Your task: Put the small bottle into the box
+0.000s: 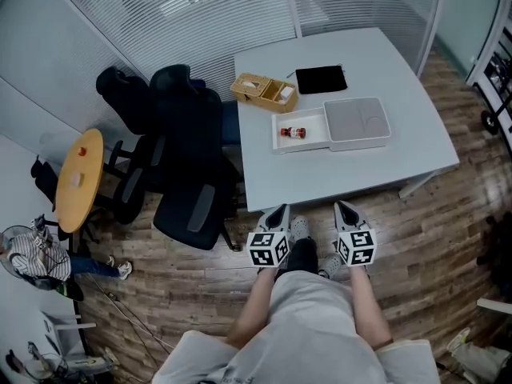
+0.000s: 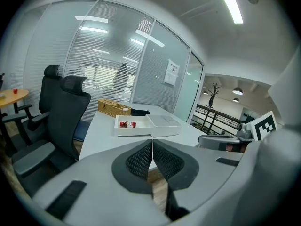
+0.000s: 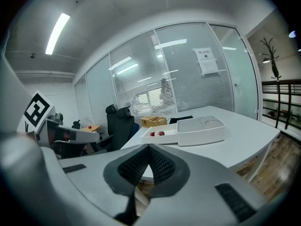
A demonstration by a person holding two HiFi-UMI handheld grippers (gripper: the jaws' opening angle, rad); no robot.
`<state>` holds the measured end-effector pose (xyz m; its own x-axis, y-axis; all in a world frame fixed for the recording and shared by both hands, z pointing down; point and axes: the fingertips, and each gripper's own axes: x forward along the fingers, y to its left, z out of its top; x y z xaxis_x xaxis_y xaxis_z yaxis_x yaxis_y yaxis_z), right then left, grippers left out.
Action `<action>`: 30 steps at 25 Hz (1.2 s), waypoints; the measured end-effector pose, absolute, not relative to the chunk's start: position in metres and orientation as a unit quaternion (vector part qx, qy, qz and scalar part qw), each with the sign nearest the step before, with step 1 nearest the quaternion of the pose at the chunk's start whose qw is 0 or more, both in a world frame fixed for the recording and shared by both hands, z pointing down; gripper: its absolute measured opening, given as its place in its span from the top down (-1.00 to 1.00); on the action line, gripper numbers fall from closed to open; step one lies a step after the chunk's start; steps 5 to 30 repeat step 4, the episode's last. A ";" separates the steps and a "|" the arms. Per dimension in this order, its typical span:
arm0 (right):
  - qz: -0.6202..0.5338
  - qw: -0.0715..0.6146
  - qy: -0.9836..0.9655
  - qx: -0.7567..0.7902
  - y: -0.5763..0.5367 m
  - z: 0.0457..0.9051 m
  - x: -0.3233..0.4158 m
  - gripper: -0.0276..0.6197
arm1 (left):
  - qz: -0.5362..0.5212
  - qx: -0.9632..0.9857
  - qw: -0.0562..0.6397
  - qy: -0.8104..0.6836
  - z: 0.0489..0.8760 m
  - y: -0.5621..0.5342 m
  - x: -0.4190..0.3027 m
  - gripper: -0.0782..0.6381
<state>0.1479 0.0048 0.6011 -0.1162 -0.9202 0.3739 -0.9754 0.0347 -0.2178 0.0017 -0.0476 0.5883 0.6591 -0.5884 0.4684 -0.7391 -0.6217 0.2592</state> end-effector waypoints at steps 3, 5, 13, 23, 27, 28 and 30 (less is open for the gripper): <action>0.221 0.058 -0.708 0.668 0.007 0.606 0.155 0.86 | 0.175 0.883 0.217 -0.378 0.590 -0.047 -0.002 0.70; 0.223 0.056 -0.705 0.671 0.007 0.607 0.157 0.86 | 0.176 0.882 0.216 -0.380 0.591 -0.048 -0.003 0.70; 0.223 0.056 -0.705 0.671 0.007 0.607 0.157 0.86 | 0.176 0.882 0.216 -0.380 0.591 -0.048 -0.003 0.70; 0.223 0.056 -0.705 0.671 0.007 0.607 0.157 0.86 | 0.176 0.882 0.216 -0.380 0.591 -0.048 -0.003 0.70; 0.223 0.056 -0.705 0.671 0.007 0.607 0.157 0.86 | 0.176 0.882 0.216 -0.380 0.591 -0.048 -0.003 0.70; 0.223 0.056 -0.705 0.671 0.007 0.607 0.157 0.86 | 0.176 0.882 0.216 -0.380 0.591 -0.048 -0.003 0.70; 0.223 0.056 -0.705 0.671 0.007 0.607 0.157 0.86 | 0.176 0.882 0.216 -0.380 0.591 -0.048 -0.003 0.70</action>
